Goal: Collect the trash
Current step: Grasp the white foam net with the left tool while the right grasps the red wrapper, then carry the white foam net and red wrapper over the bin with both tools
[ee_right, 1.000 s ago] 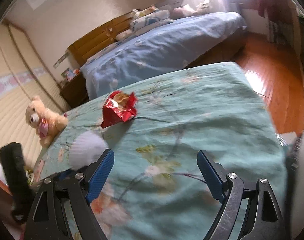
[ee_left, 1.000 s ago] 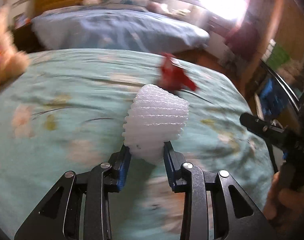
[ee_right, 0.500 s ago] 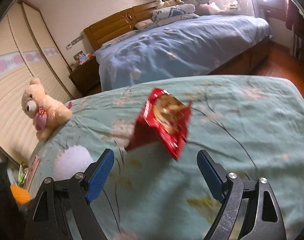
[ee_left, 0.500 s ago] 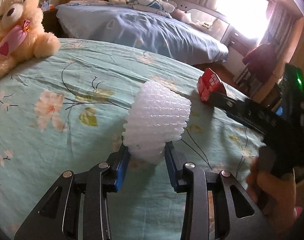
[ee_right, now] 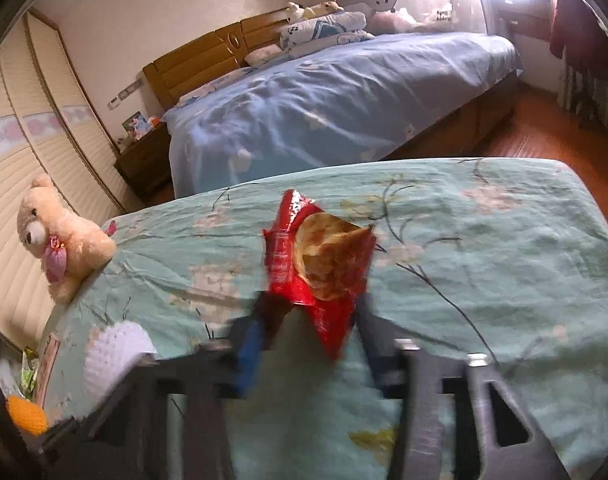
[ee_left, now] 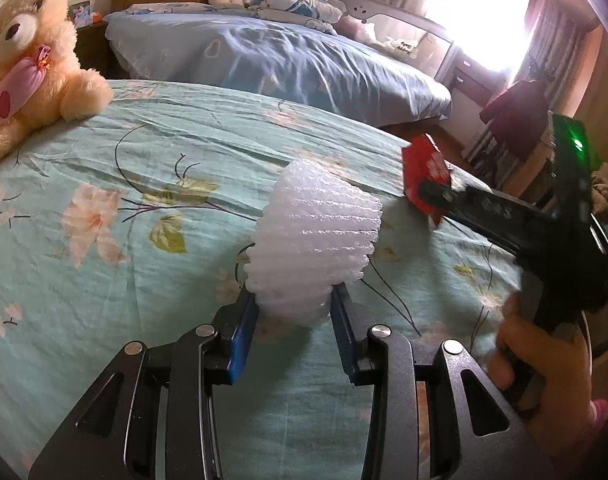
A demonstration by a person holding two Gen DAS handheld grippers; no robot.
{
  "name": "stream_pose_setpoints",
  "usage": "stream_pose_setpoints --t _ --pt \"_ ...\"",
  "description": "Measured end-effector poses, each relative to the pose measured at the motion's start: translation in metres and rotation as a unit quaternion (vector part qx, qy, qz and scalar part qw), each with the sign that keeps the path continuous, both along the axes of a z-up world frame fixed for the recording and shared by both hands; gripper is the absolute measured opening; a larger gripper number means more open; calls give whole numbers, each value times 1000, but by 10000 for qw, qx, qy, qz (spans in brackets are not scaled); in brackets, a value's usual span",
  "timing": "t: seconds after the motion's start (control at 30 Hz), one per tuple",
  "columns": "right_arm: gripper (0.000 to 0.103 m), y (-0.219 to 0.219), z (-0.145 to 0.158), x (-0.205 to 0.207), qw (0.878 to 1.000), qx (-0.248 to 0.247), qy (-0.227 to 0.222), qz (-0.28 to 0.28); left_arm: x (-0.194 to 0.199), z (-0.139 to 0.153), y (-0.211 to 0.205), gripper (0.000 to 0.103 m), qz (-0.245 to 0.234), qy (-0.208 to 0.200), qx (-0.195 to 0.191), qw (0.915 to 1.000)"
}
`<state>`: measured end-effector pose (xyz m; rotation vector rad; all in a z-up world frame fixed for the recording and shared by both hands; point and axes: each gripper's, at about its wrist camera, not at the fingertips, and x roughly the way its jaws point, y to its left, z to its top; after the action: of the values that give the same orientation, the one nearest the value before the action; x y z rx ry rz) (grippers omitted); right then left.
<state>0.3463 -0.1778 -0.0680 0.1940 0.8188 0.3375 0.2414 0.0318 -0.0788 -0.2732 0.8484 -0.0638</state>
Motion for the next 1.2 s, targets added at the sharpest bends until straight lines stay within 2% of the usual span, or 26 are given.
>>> stream_pose_setpoints --t 0.17,0.43,0.57,0.63,0.9,1.2 --pt "19 -22 4 -35 9999 101 8 -47 -1 0 -2 35 -30 -20 53 10000" --pt "18 -60 8 -107 9990 362 -45 -259 -10 5 -19 35 -214 -24 326 9992" --pt "18 -75 14 -136 9983 431 -122 -372 -29 6 -33 35 -405 51 124 9991" --pt "18 -81 17 -147 9978 446 -182 -456 -39 8 -42 35 -489 89 35 9988" --pt "18 -97 36 -189 9961 464 -464 -584 -72 26 -82 34 -823 -71 255 9963" --pt "19 -109 32 -216 9953 458 -487 -698 -91 31 -105 34 -1061 -121 430 9934"
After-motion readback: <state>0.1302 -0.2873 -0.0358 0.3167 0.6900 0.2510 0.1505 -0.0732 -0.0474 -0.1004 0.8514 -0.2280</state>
